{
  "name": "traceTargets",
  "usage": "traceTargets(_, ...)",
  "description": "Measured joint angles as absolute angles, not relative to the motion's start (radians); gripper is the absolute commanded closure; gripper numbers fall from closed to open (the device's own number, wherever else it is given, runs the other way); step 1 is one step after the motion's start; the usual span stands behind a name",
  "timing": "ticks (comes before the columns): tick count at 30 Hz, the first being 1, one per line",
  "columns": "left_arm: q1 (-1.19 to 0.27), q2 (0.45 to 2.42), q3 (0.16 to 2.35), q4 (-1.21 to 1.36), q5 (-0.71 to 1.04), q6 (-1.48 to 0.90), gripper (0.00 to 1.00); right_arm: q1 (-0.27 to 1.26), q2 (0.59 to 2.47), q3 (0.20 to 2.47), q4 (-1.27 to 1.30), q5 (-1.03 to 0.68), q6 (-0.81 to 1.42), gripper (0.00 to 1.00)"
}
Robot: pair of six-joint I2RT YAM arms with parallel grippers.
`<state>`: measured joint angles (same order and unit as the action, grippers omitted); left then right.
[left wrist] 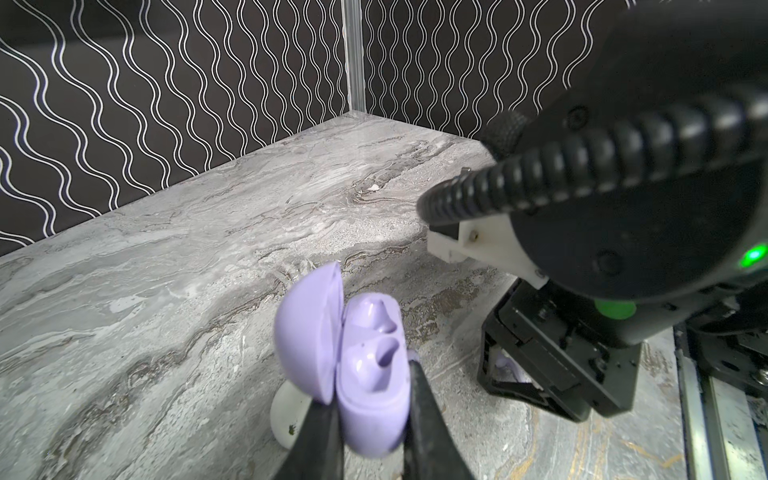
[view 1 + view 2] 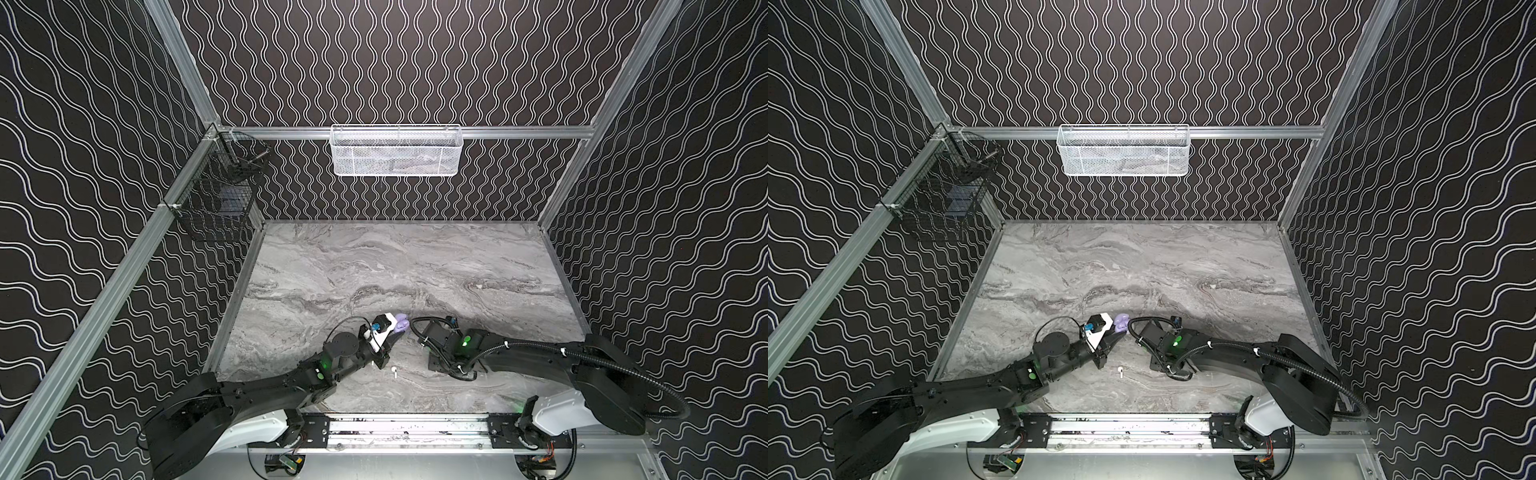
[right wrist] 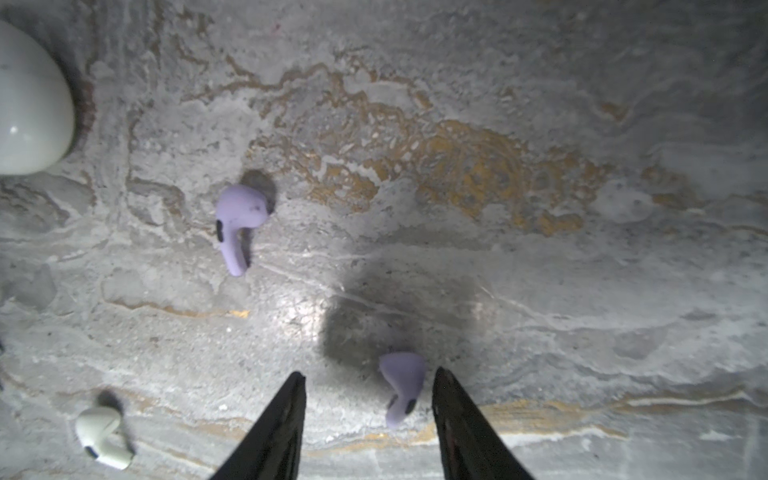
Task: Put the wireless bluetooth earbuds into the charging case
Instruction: 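Release the lid and move the right gripper over the lavender earbuds, then lower the open right gripper around the nearer lavender earbud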
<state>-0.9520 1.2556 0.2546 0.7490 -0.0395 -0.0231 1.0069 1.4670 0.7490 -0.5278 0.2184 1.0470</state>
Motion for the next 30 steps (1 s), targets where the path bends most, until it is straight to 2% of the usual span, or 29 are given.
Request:
traceTargets(19,-0.952,1.271,0.262,0.751,-0.038,-0.023,1.00,0.993,1.496,0.783,-0.549,0.213,0.974,0.50)
traceTargets(30,-0.952,1.271,0.262,0.750,-0.039,-0.023,1.00,0.986,1.456,0.846,-0.632,0.238,0.825,0.52)
